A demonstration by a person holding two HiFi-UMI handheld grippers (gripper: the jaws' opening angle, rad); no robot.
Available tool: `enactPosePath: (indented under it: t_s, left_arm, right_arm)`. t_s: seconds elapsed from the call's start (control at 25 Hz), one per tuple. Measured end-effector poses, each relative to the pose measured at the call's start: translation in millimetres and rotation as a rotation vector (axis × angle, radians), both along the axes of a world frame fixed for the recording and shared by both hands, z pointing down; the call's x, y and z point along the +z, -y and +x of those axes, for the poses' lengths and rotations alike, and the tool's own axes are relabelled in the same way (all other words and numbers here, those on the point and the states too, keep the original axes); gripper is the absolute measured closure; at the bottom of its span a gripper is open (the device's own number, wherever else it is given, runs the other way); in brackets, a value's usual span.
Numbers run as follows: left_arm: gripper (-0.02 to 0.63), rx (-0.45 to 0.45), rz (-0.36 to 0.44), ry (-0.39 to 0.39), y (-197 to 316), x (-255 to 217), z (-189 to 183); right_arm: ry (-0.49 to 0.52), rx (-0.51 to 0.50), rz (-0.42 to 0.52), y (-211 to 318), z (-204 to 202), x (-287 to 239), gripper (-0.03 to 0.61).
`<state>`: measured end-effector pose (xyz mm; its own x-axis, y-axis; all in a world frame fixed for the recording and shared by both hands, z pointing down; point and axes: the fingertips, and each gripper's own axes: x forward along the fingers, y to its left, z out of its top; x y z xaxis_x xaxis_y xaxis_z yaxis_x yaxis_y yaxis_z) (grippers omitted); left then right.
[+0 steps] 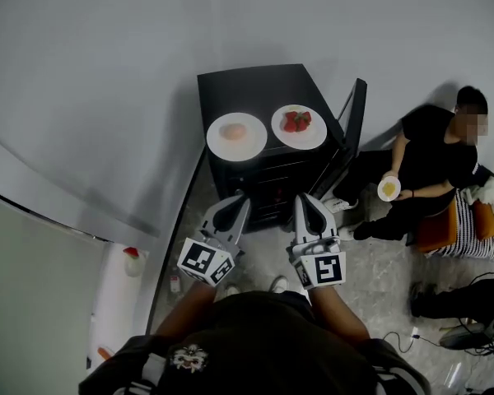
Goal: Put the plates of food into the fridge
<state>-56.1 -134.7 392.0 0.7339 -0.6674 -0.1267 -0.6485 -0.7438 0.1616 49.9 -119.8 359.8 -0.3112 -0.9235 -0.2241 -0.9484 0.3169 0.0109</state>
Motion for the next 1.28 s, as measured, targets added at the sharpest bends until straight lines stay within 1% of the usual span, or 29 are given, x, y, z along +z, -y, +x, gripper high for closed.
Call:
enactPosePath:
  t_s: [0.04, 0.12, 0.24, 0.32, 0.4, 0.48, 0.6, 0.64, 0.68, 0.72, 0.76, 0.88, 1.0, 1.12, 1.28]
  left_arm:
    - [0.591, -0.003, 0.001, 0.006, 1, 0, 4]
    - [0.591, -0.007, 0.006, 0.007, 3, 0, 10]
    - [0.591, -0.028, 0.008, -0.015, 8, -4, 13]
    - [0.591, -0.052, 0.010, -0.003, 12, -5, 13]
    - [0.591, -0.071, 0.019, 0.017, 16, -6, 15]
    - [0.591, -0.083, 0.026, 0.030, 19, -7, 17]
    - [0.591, -0.089, 0.034, 0.044, 21, -9, 21]
    - [0.591, -0.091, 0.035, 0.043, 21, -9, 21]
    - [0.591, -0.093, 0.036, 0.043, 21, -8, 22]
    - [0.591, -0.098, 0.035, 0.045, 21, -8, 22]
    - [0.591, -0.101, 0.033, 0.049, 20, -8, 22]
    - [0.591, -0.106, 0.030, 0.048, 19, -5, 22]
    - [0.591, -0.110, 0.027, 0.042, 19, -4, 21]
    - [0.591, -0.117, 0.022, 0.055, 15, -4, 20]
    - [0.591, -0.108, 0.019, 0.051, 9, -2, 21]
  right_arm:
    - [0.004, -0.011, -0.005, 3, 5, 1, 0.555]
    - [-0.020, -0.025, -0.005, 9, 12, 2, 0.555]
    - [-0.046, -0.040, 0.042, 17, 20, -5, 0.555]
    - [-0.054, -0.045, 0.058, 21, 21, -9, 0.555]
    - [-0.059, -0.041, 0.039, 25, 25, -6, 0.555]
    - [-0.028, -0.057, 0.011, 31, 29, 0, 0.555]
    - [0.066, -0.126, -0.019, 40, 27, 3, 0.554]
    - [0.092, -0.148, -0.035, 43, 26, 4, 0.544]
    - [0.121, -0.165, -0.055, 48, 25, 5, 0.498]
    - [0.156, -0.178, -0.079, 52, 26, 6, 0.474]
    - [0.196, -0.186, -0.104, 57, 28, 7, 0.464]
    - [0.361, -0.197, -0.191, 72, 40, 13, 0.448]
    - [0.583, -0.203, -0.294, 90, 54, 23, 0.441]
    - [0.821, -0.225, -0.403, 105, 65, 36, 0.428]
    - [1.089, -0.240, -0.477, 119, 77, 49, 0.411]
